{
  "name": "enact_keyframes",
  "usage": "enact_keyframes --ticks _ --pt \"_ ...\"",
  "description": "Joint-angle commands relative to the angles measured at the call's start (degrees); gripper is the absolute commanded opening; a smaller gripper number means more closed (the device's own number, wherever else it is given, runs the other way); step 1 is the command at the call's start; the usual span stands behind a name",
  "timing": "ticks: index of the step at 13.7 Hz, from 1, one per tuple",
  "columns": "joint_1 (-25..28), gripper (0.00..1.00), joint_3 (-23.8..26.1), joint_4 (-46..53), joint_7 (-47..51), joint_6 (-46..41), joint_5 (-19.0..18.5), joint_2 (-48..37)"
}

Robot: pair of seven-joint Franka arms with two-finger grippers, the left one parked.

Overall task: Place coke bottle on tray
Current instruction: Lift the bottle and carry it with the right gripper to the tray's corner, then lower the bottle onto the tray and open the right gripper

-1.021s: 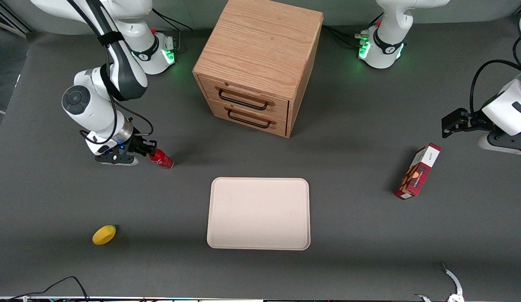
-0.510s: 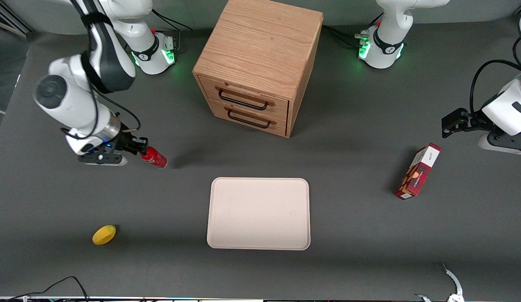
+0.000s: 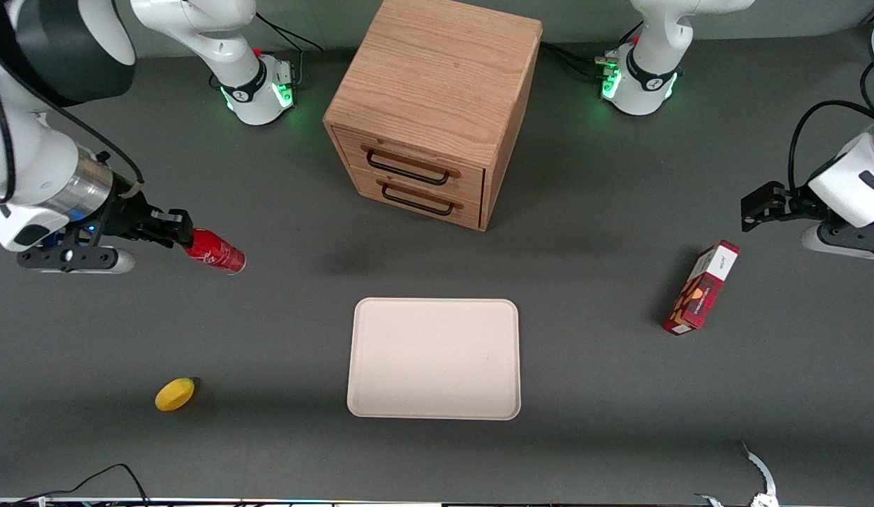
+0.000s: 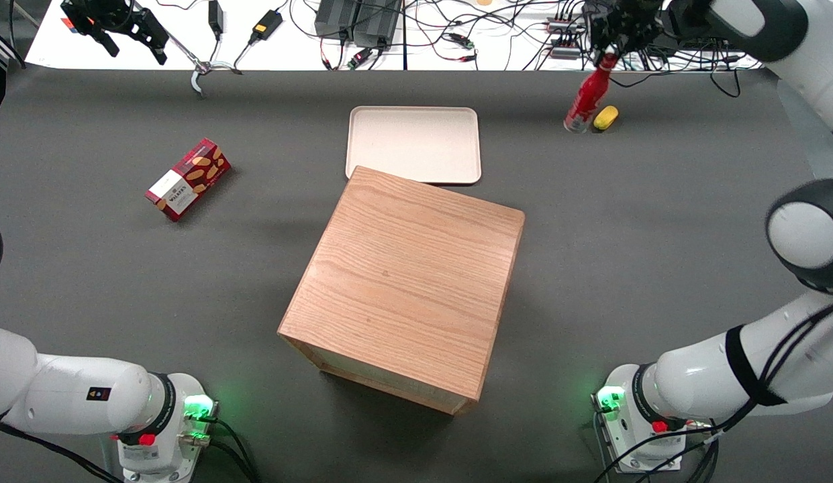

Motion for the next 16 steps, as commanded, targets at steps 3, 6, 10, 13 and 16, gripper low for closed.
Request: enact_keyframes --ticks 3,6,10,13,16 --pt "7.78 0.0 1.83 26.52 17.22 -1.6 -2.01 21.31" --pt "9.64 0.0 2.53 26.98 23.82 8.58 -5.97 27.38" --pt "10.96 0.0 4.2 26.89 32.09 20.9 -10.19 35.03" --pt "11.93 0.0 4.2 26.89 33.6 26.0 -12.48 38.47" --pt "12.19 0.0 4.2 26.81 34.83 27.6 -14.76 40.32"
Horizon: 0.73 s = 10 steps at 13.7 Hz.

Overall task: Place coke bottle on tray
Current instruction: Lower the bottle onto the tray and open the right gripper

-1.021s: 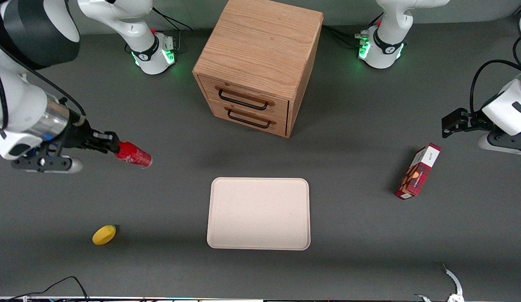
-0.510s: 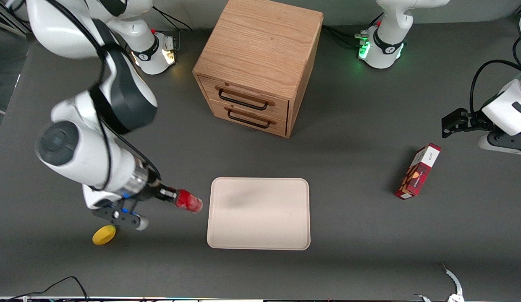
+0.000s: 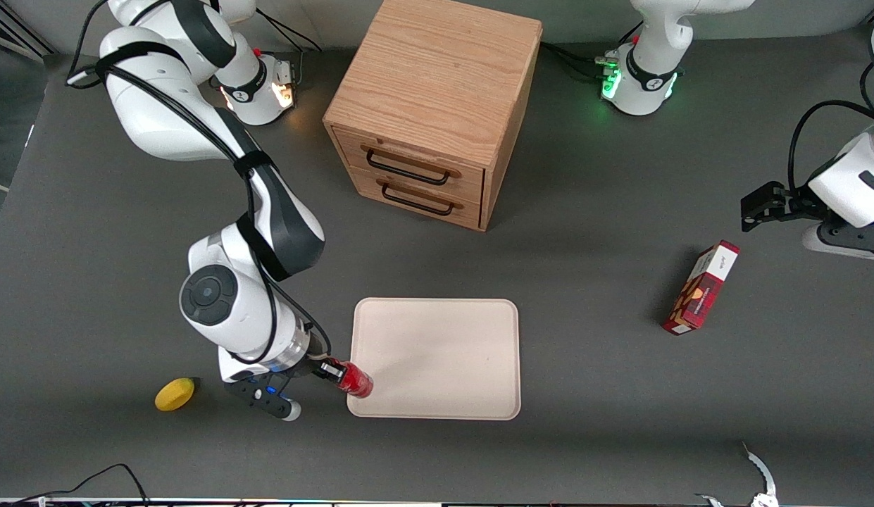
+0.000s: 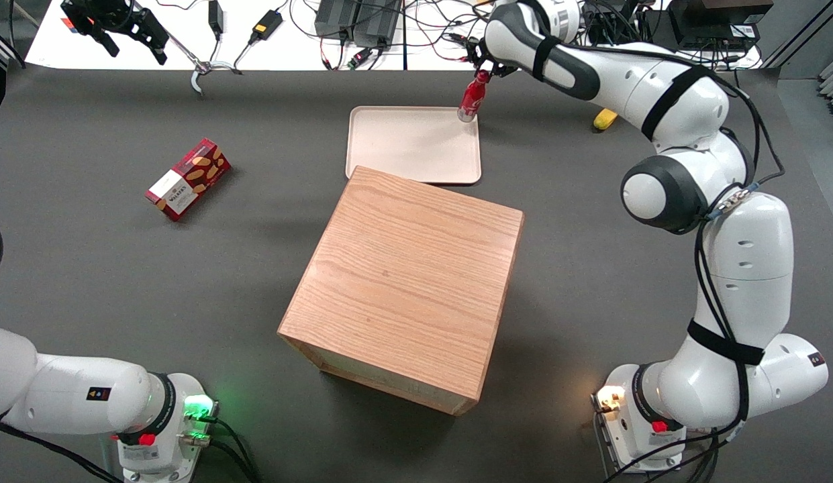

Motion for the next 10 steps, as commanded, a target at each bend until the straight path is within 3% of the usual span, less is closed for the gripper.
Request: enact_keyframes --ticks 1,9,10 --pt "0.75 0.0 0.55 3.51 3.06 0.27 -3.47 2.39" --pt "1.72 0.0 0.63 3.16 5.53 1.5 -3.65 3.71" --pt "1.72 0.13 0.63 2.72 5.44 1.5 -3.65 3.71"
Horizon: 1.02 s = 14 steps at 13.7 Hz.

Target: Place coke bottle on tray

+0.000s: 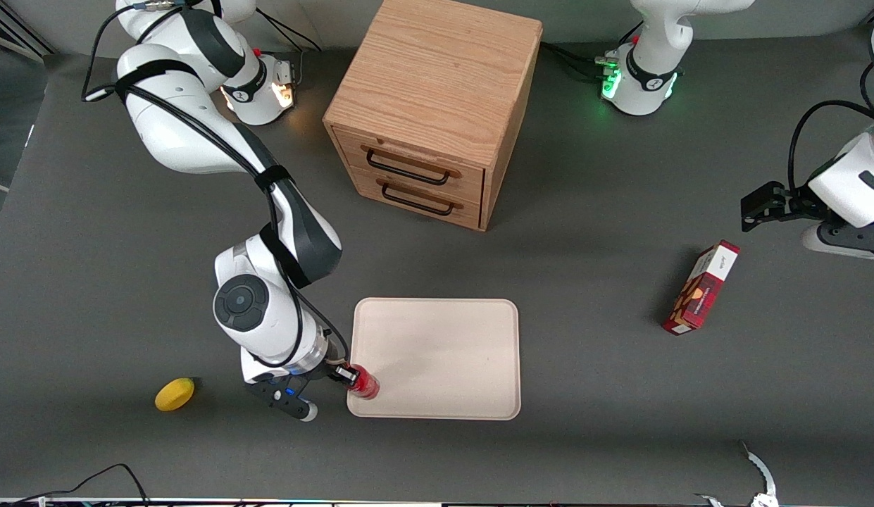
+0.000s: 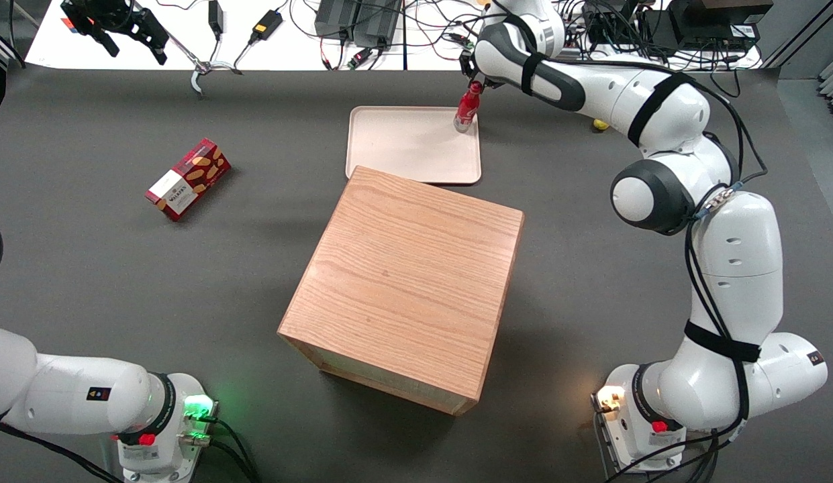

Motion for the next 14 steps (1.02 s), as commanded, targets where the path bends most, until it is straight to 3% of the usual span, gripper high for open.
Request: enact_keyframes --ticks 1,2,3,8,11,14 --pt "0.46 0.61 0.51 1.83 2.14 -0.04 -2.11 1.07" --pt "0.46 0.95 0.51 1.65 2.14 0.13 -3.85 1.07" --pt "0.46 1.0 1.04 1.13 2.14 0.57 -5.52 1.07" --pt "-0.68 1.0 3.76 0.95 1.26 -3.18 -6.15 -2.0" --pt "-1.29 1.0 5.86 0.86 -1.54 -15.02 -6.42 -9.71" --pt "-7.25 1.0 12.45 -1.85 -6.19 -29.53 -5.98 -22.0"
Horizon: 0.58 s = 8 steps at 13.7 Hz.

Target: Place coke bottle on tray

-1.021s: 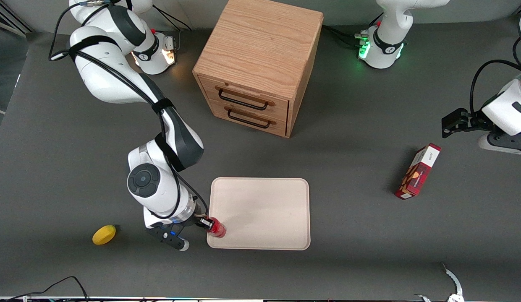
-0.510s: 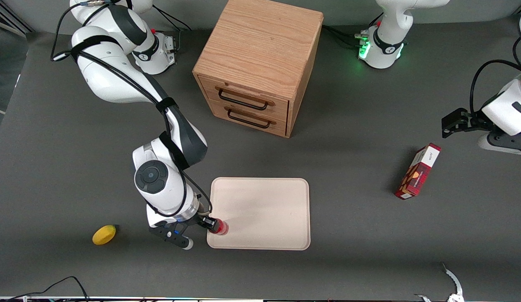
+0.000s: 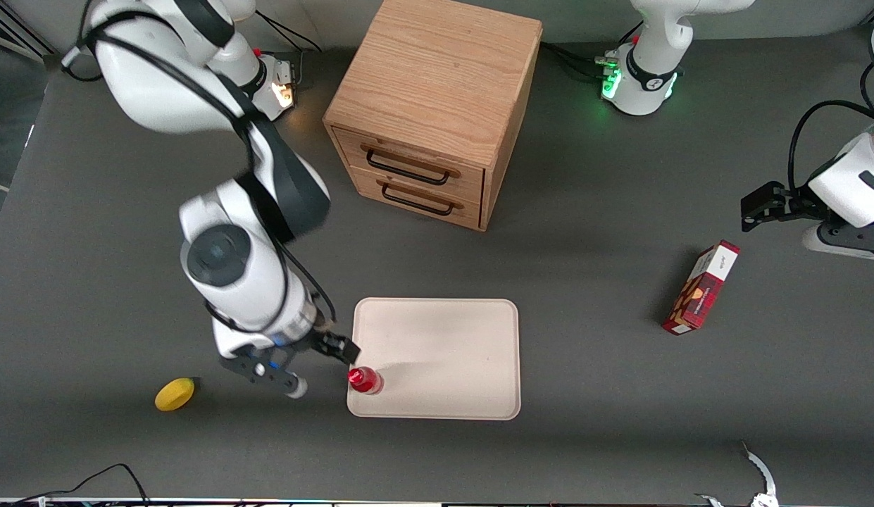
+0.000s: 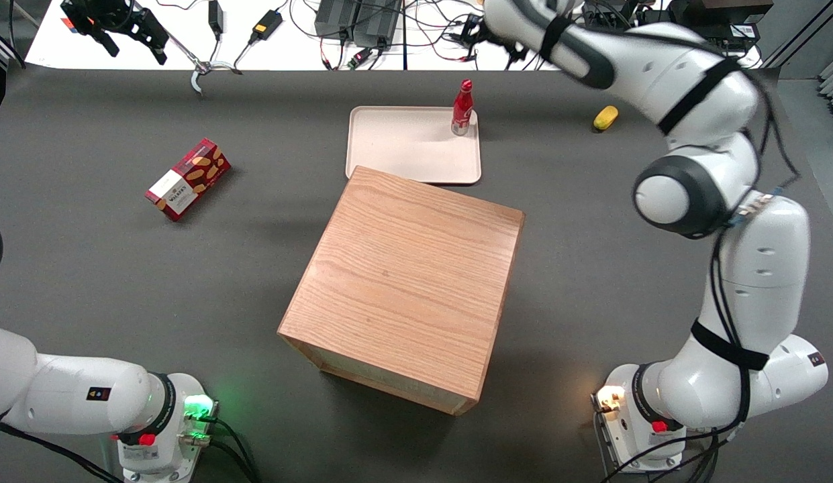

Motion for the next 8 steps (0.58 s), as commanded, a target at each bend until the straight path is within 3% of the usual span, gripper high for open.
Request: enact_keyframes --ticks 1,4,8 --pt "-7.42 1.0 5.31 -7.57 -7.04 -11.83 -0.05 -14.7" --pt "-14.2 1.0 4.37 -18.19 -18.21 -17.75 8.1 -30.17" --pt "-14.92 1.0 -8.71 -36.03 -27.97 -14.08 18.83 -45.48"
